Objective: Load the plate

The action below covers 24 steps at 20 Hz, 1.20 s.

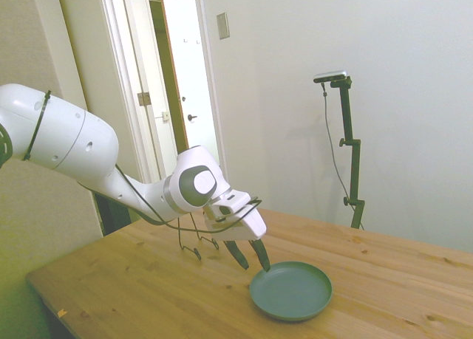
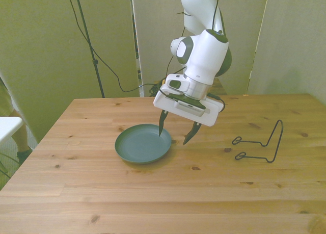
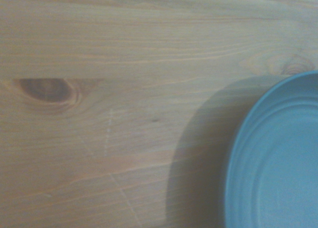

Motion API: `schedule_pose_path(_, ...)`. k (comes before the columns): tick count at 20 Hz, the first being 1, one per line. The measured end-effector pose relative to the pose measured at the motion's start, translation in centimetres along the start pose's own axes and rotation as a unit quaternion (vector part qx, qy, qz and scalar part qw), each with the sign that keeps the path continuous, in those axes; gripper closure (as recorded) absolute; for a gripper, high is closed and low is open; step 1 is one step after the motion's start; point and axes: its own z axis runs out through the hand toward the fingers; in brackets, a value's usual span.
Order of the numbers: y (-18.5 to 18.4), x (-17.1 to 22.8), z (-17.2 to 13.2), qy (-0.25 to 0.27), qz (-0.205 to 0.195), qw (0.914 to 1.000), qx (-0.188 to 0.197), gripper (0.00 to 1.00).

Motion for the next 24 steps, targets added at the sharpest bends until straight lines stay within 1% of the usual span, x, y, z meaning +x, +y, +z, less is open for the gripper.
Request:
schedule_pose_path(2, -0.4, -0.4, 0.1, 0.001, 0.002, 1.0, -0.007, 0.0)
schedule_pose_path(6, -0.8, -0.2, 1.7, 0.002, 0.003, 0.9998, -0.02, 0.0)
schedule_pose_path(13, -1.3, 0.3, 1.9, 0.008, 0.002, 0.9996, -0.027, 0.0)
schedule_pose_path(20, -0.9, 0.9, 2.3, 0.015, 0.005, 0.9991, -0.04, 0.0)
schedule_pose_path(21, -0.9, 1.0, 2.3, 0.015, 0.006, 0.999, -0.042, 1.0)
schedule_pose_path(24, -0.5, 1.4, 2.6, 0.018, 0.006, 0.9986, -0.049, 1.0)
